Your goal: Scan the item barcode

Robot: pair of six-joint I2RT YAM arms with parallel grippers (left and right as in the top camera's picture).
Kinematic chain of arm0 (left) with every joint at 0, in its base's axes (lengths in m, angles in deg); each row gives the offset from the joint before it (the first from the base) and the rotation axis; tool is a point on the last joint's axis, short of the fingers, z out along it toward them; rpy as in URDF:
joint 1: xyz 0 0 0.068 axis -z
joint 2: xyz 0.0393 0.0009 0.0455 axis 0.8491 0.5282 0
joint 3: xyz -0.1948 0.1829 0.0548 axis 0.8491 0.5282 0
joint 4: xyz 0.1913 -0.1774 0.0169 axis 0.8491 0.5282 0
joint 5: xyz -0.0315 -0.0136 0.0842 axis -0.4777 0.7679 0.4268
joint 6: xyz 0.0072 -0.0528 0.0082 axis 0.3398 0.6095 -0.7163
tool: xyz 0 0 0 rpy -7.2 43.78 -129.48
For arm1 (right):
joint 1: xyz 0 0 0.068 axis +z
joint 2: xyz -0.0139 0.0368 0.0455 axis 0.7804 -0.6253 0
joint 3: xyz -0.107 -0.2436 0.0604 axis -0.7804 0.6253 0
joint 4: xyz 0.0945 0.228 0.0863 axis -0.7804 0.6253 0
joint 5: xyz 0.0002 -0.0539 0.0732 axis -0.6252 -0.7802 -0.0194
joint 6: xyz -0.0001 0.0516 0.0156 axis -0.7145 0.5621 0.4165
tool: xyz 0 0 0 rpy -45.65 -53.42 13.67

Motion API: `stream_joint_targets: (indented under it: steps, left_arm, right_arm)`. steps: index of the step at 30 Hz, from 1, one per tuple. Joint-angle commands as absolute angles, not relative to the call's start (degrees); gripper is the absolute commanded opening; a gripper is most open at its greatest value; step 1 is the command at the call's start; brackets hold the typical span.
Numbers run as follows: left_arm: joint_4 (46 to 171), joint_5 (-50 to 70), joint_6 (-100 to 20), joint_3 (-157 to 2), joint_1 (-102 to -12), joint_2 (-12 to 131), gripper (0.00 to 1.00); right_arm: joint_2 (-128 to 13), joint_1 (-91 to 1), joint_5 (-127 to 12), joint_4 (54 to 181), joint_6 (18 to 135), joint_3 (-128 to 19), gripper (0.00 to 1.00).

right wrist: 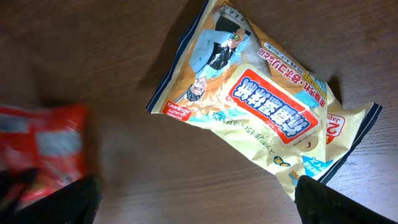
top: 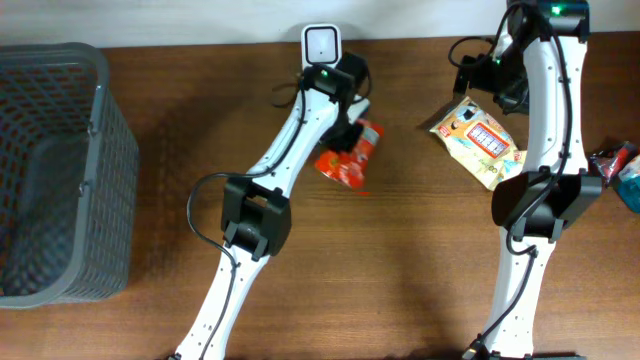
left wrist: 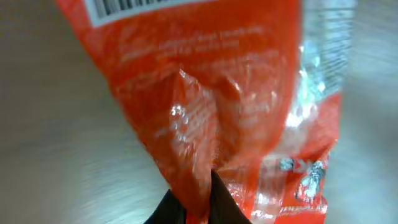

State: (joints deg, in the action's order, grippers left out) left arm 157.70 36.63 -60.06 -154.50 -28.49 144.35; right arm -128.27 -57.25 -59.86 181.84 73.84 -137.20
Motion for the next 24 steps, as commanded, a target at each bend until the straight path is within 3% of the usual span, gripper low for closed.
stream_joint_targets:
  steps: [1,4,6,8,17,24]
  left_arm:
    - [159.2,58.9,-56.2,-162.3,-29.6,145.2,0.04]
    - [160.2,79.4,-54.2,-163.2,-30.1,145.2,0.0]
    - [160.7,93.1,-46.1,-163.2,-30.7,145.2,0.0]
    - [160.9,98.6,-44.1,-163.2,-31.7,145.2,0.0]
    - [170.4,97.4,-35.7,-162.9,-36.1,153.1,0.0]
    - [171.4,74.2,-35.8,-162.9,-29.4,153.3,0.05]
  right_arm:
    - [-127.4,-57.3,-59.6,182.0,73.3,-138.1,0.98]
    - [-127.4,-57.3,-59.6,182.0,73.3,-138.1,0.98]
    - [-127.4,-57.3,-59.6,182.0,73.3,-138.1,0.98]
    - [-127.4,-57.3,-59.6,182.0,73.3,-138.1,0.98]
    - [-127.4,-57.3,-59.6,182.0,73.3,-138.1,0.98]
    - [-127.4,-57.3,-59.6,182.0,73.3,-138.1,0.98]
